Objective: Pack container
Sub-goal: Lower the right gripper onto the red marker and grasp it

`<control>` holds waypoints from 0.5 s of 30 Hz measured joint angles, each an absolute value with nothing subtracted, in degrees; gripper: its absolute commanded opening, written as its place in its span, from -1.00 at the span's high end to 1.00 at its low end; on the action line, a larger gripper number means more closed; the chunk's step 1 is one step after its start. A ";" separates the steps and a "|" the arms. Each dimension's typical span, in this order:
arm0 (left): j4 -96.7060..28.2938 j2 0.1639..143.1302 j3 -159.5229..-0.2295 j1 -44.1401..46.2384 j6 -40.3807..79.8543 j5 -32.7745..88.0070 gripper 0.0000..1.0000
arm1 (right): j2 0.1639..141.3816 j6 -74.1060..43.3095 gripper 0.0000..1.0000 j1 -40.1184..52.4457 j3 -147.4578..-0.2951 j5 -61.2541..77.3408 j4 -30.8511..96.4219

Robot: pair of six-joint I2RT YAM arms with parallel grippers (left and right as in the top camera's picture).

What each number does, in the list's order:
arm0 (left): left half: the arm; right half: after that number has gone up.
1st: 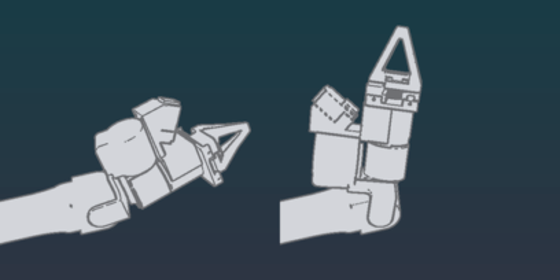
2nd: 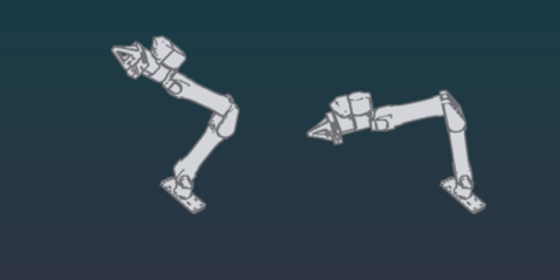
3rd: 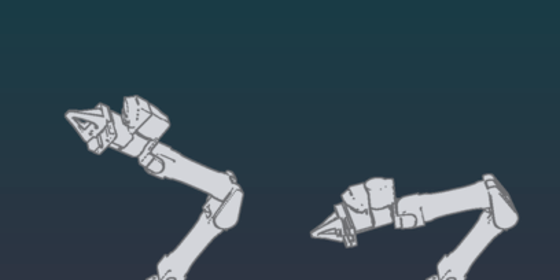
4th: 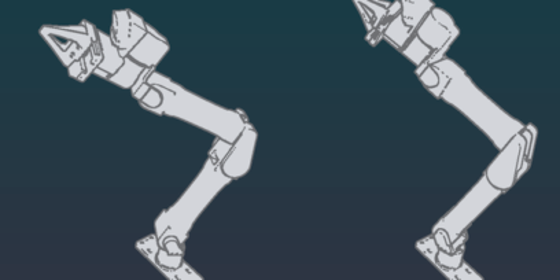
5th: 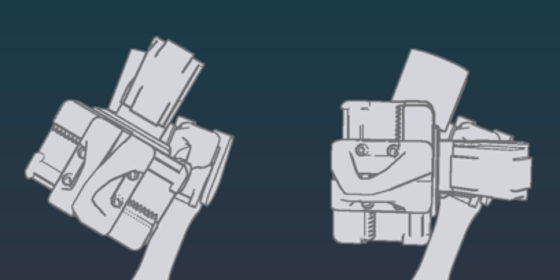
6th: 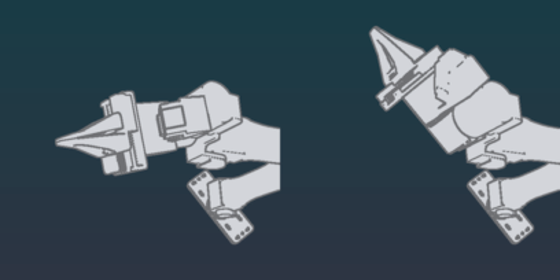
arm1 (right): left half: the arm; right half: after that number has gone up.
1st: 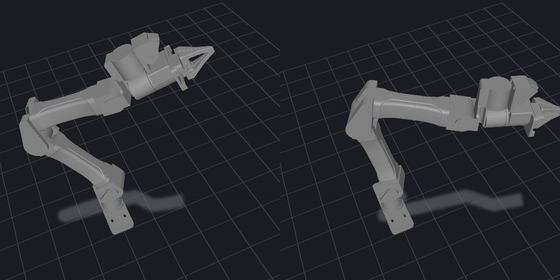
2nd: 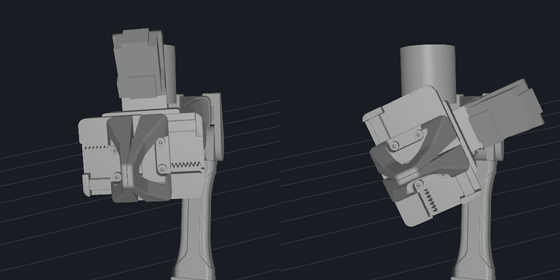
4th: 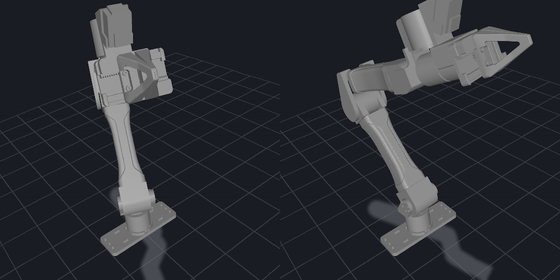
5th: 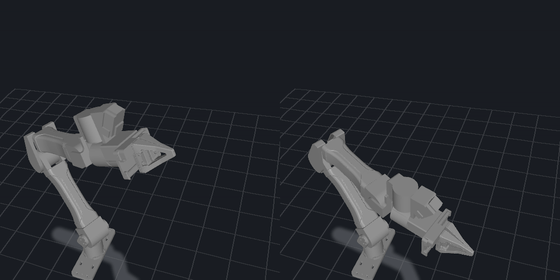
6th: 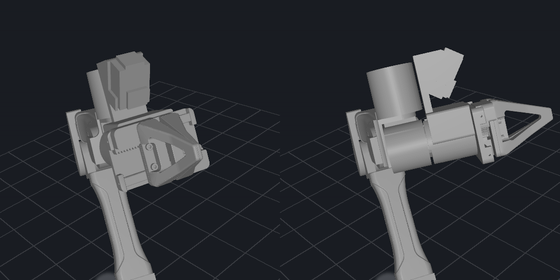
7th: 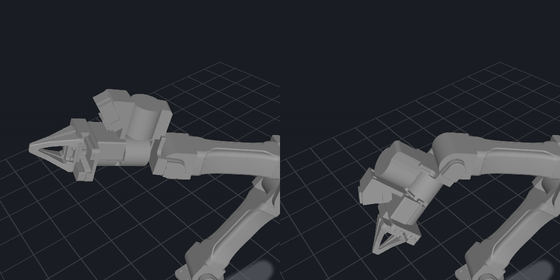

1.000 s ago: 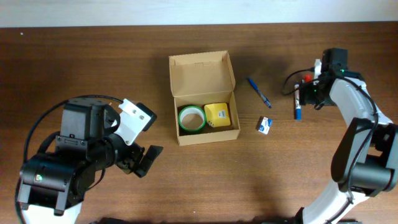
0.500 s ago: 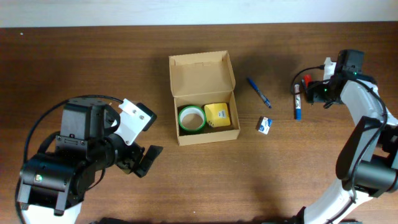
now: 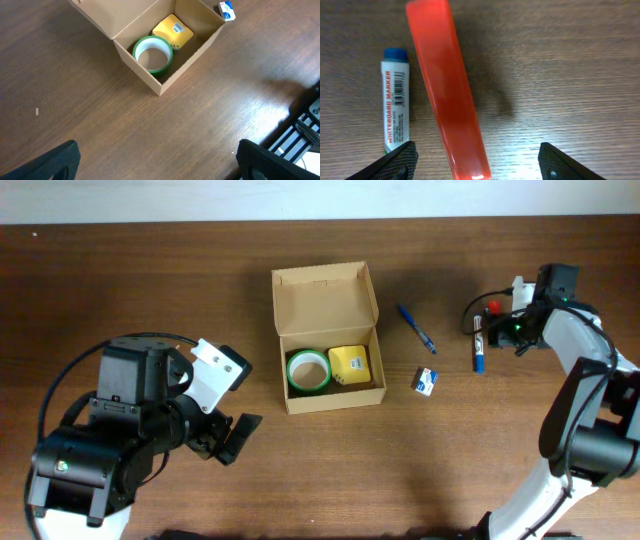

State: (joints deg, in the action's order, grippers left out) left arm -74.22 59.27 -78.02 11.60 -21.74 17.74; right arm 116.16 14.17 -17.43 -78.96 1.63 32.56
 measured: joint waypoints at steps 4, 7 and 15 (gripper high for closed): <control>-74.22 59.27 -78.02 11.60 -21.74 17.76 -0.99 | 117.64 14.39 -0.44 -17.43 -78.96 1.63 31.88; -74.22 59.27 -78.02 11.60 -21.71 17.74 -0.99 | 117.95 14.63 -0.29 -17.43 -78.96 1.63 31.11; -74.22 59.27 -78.02 11.60 -21.74 17.74 -0.99 | 117.97 14.81 -0.25 -17.43 -78.96 1.67 28.25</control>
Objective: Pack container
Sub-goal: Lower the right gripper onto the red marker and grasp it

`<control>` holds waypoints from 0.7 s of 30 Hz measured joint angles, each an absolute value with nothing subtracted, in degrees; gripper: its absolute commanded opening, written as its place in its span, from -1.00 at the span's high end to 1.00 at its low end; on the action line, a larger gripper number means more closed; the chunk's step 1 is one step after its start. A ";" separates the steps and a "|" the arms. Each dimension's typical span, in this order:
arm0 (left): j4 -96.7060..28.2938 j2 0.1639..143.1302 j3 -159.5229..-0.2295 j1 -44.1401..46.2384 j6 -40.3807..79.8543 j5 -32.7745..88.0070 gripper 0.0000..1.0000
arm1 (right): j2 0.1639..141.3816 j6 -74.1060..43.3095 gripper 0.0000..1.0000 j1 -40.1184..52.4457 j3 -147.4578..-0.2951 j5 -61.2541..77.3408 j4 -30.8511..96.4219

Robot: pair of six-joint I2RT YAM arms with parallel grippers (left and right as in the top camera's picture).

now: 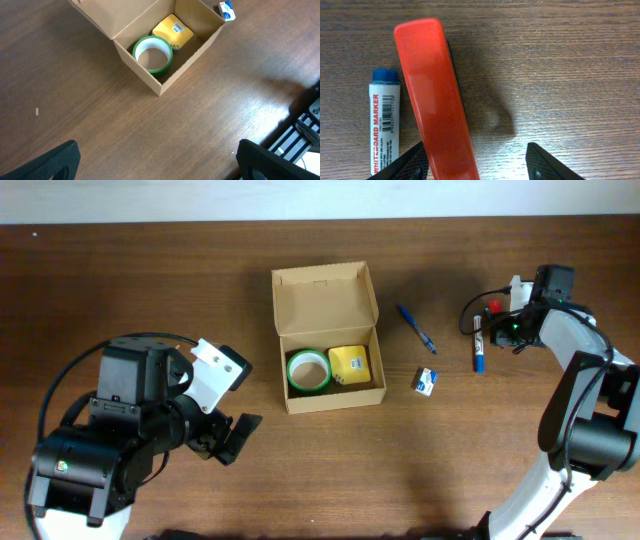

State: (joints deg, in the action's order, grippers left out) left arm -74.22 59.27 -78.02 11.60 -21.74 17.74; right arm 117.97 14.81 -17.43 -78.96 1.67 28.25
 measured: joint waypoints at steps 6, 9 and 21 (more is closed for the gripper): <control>-74.22 59.27 -78.02 11.60 -21.74 17.74 -0.99 | 117.97 14.81 -0.26 -16.97 -78.96 1.85 27.29; -74.22 59.27 -78.02 11.60 -21.74 17.74 -0.99 | 118.06 14.79 -0.26 -16.21 -78.96 1.91 26.09; -74.22 59.27 -78.02 11.60 -21.74 17.74 -0.99 | 119.70 14.96 -0.14 -14.46 -78.96 2.50 25.21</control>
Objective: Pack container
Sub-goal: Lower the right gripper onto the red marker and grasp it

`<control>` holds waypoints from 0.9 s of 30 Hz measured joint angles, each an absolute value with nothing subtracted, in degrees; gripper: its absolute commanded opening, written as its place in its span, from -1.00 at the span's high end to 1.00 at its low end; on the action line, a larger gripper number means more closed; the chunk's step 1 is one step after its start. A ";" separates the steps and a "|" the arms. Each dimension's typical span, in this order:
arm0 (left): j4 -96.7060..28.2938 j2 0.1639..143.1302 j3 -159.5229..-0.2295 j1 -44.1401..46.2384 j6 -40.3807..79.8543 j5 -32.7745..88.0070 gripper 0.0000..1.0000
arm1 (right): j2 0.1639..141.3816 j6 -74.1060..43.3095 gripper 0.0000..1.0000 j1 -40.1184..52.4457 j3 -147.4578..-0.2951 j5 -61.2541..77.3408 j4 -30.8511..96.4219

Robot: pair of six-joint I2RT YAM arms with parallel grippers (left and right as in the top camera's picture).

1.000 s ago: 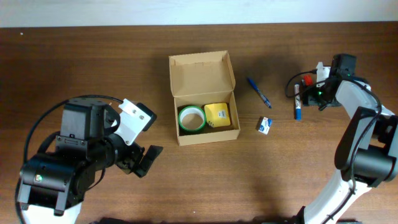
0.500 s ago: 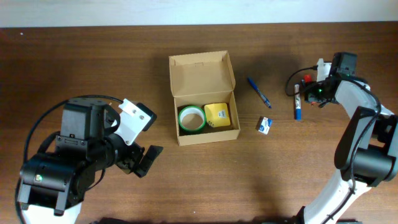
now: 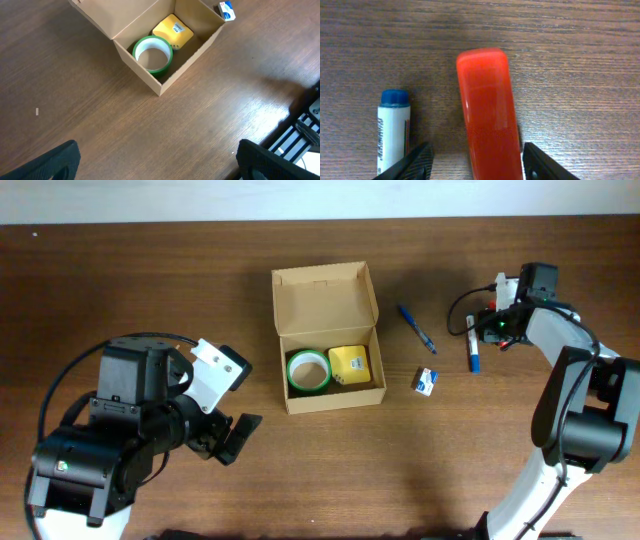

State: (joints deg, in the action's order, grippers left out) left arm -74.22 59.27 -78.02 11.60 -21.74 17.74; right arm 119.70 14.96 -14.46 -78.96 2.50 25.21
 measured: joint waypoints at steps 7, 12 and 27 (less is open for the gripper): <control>-74.22 59.27 -78.02 11.60 -21.74 17.74 -0.99 | 119.70 15.05 0.05 -14.46 -78.96 2.48 25.21; -74.22 59.27 -78.02 11.60 -21.74 17.74 -0.99 | 119.70 15.00 0.07 -14.46 -78.96 2.48 24.97; -74.22 59.27 -78.02 11.60 -21.74 17.74 -0.99 | 120.25 14.94 0.23 -14.48 -78.96 2.50 23.68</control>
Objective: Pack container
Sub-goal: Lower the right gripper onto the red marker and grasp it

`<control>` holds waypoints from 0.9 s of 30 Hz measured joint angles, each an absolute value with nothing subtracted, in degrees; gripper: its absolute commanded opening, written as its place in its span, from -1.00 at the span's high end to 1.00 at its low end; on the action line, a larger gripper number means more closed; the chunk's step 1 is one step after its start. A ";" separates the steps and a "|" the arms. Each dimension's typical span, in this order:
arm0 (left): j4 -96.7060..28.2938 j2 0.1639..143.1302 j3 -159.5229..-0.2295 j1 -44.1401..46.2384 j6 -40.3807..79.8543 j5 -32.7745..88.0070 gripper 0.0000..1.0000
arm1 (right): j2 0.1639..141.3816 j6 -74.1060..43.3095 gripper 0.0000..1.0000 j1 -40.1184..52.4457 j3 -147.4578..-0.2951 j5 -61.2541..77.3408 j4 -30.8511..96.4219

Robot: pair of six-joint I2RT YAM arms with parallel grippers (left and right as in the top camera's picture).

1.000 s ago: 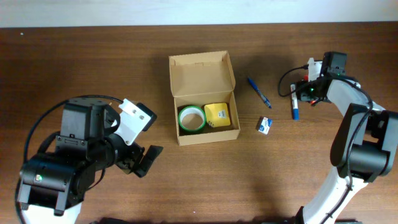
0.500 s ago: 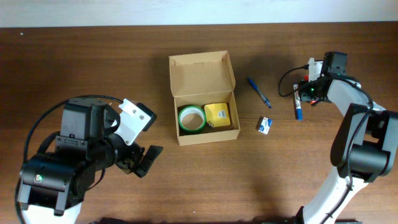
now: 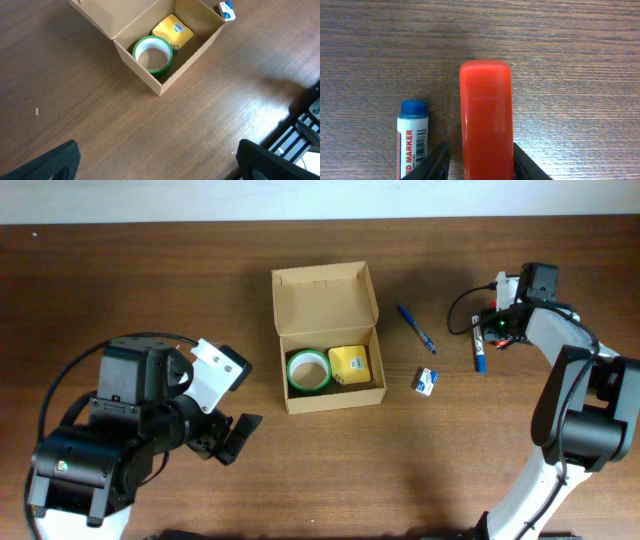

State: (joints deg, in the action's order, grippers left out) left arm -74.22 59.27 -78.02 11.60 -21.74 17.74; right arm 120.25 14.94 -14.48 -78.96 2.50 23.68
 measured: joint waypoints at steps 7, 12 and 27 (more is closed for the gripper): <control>-74.22 59.27 -78.02 11.60 -21.74 17.74 -0.99 | 120.27 14.83 0.42 -14.46 -79.11 2.48 24.38; -74.22 59.27 -78.02 11.60 -21.74 17.76 -0.99 | 120.29 14.76 0.42 -14.46 -79.61 2.46 26.28; -74.22 59.27 -78.02 11.60 -21.71 17.74 -0.99 | 120.29 13.67 0.92 -14.46 -80.71 -0.14 30.15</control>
